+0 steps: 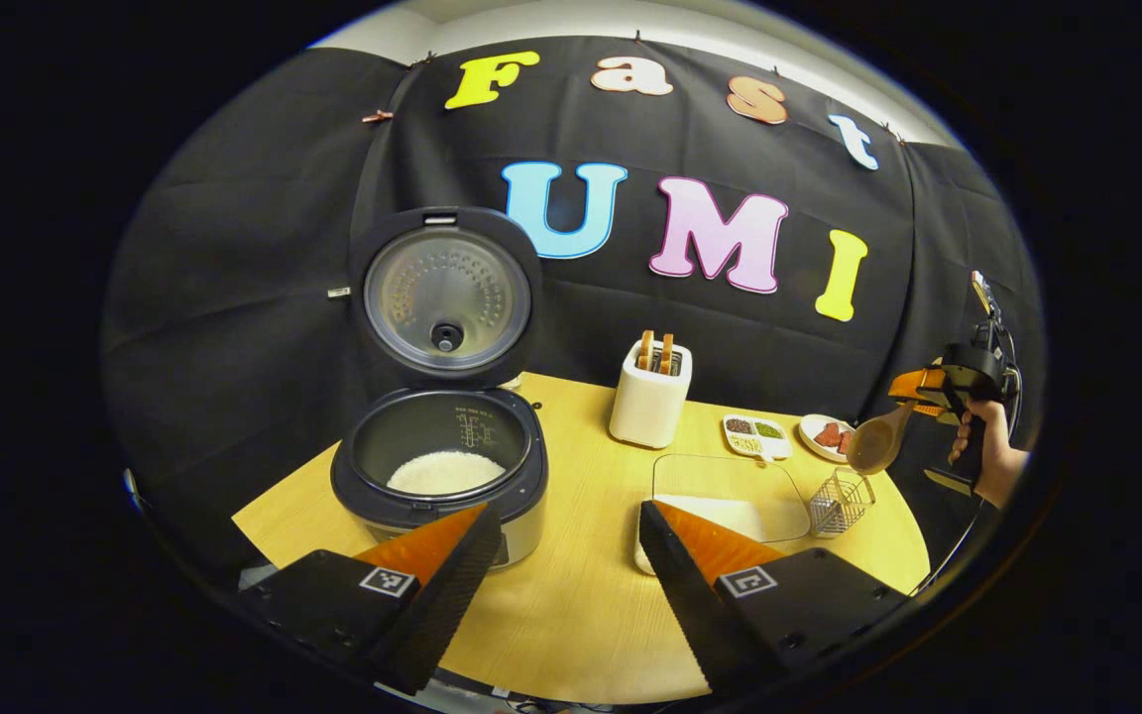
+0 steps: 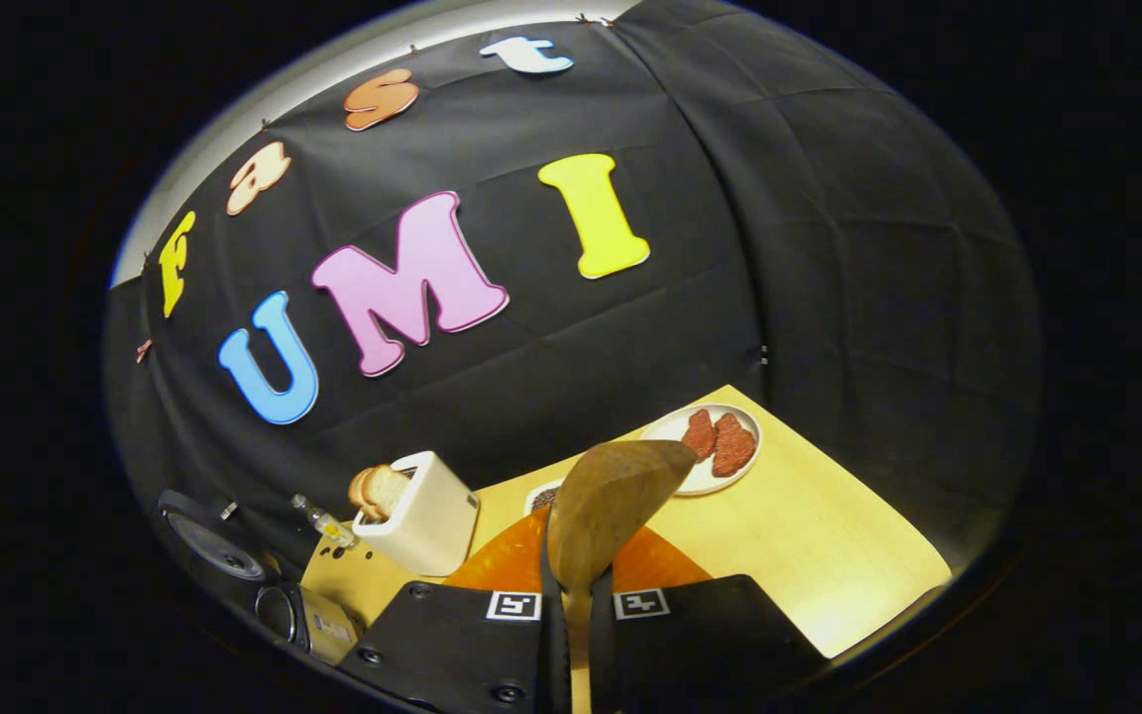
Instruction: Close the left gripper, press the button to open the rice cooker; take a wooden spoon from the chopstick holder with the right hand, scoop a spoonful of rice and pour it into the rice cooker, then put the wooden spoon back into the chopstick holder.
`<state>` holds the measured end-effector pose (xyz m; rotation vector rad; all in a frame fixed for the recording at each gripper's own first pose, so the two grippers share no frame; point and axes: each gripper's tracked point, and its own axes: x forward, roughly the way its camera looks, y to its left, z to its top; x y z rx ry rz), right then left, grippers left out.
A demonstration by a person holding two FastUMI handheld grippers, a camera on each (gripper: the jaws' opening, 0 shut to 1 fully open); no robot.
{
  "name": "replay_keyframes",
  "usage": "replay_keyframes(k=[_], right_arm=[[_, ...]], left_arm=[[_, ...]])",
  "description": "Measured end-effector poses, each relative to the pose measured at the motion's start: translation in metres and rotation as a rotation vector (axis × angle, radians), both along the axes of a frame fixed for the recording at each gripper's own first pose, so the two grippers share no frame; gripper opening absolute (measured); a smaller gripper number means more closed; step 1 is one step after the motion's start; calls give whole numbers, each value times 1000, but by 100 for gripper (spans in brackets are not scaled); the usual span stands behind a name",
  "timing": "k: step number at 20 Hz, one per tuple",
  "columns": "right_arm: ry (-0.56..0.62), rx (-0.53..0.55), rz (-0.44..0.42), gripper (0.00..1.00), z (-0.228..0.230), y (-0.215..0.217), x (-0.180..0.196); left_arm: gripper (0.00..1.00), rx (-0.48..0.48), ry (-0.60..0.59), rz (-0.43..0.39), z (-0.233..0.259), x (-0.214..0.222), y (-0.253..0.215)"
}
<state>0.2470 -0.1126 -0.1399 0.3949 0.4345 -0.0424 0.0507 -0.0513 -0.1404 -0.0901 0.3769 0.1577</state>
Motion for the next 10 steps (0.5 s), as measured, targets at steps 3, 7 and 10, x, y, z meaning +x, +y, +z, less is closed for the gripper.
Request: replay_keyframes(k=[3,7,10], right_arm=[[6,-10,56,12,11,35,-13],[-30,-43,136,12,21,83,-22],[10,-58,178,12,-1,114,-30]], left_arm=[[95,44,-8,-24,1,-5,17],[95,-4,-7,-45,-4,-12,34],[96,38,-20,-18,-3,-16,53]])
